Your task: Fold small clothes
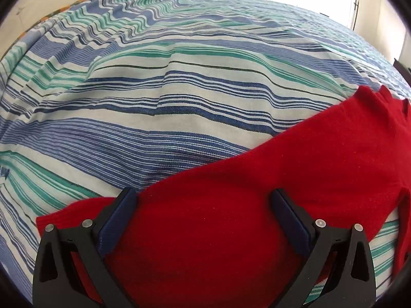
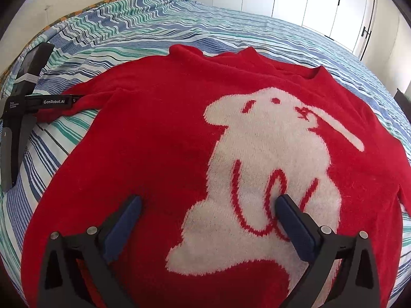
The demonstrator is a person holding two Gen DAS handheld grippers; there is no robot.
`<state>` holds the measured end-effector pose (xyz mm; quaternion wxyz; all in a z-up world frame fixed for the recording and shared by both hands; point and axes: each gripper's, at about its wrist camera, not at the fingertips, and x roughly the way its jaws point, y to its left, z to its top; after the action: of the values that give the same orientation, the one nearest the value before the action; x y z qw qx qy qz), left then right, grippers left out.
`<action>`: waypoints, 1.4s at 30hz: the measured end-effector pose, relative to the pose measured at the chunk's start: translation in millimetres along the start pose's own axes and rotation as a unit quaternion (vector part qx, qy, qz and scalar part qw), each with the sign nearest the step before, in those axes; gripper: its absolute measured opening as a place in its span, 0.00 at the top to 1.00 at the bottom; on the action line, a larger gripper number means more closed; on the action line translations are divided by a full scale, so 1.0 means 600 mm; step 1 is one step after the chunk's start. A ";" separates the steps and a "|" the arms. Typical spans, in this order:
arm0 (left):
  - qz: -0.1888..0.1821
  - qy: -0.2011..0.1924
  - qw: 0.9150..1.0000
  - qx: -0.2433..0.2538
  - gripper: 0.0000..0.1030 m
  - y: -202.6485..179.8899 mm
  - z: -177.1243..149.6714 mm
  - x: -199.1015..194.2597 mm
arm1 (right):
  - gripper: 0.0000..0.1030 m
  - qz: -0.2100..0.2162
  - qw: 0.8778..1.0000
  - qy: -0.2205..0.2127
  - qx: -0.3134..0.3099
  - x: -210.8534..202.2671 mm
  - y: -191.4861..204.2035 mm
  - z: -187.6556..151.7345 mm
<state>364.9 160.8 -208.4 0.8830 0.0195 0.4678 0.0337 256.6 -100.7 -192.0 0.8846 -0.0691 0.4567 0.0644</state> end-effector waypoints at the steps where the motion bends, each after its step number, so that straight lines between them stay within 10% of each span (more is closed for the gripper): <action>1: 0.000 0.000 1.000 0.000 0.00 0.000 0.000 0.000 | 0.00 0.002 1.000 0.001 0.001 0.001 -0.001 0.001; 27: 0.001 -0.001 1.000 -0.001 0.00 -0.002 0.000 -0.001 | 0.00 0.011 1.000 0.010 0.009 0.006 -0.003 0.007; 32: 0.001 -0.002 1.000 -0.001 0.00 -0.003 -0.001 0.000 | 0.01 0.028 0.999 0.002 0.034 -0.075 0.006 0.026; 42: 0.000 -0.002 1.000 -0.002 0.00 -0.003 -0.001 0.000 | 0.00 0.101 0.993 0.045 -0.044 -0.181 0.101 -0.176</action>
<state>364.8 159.0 -208.9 0.8837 0.0180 0.4663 0.0346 98.8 -65.9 -167.8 0.8483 -0.0640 0.4971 0.1706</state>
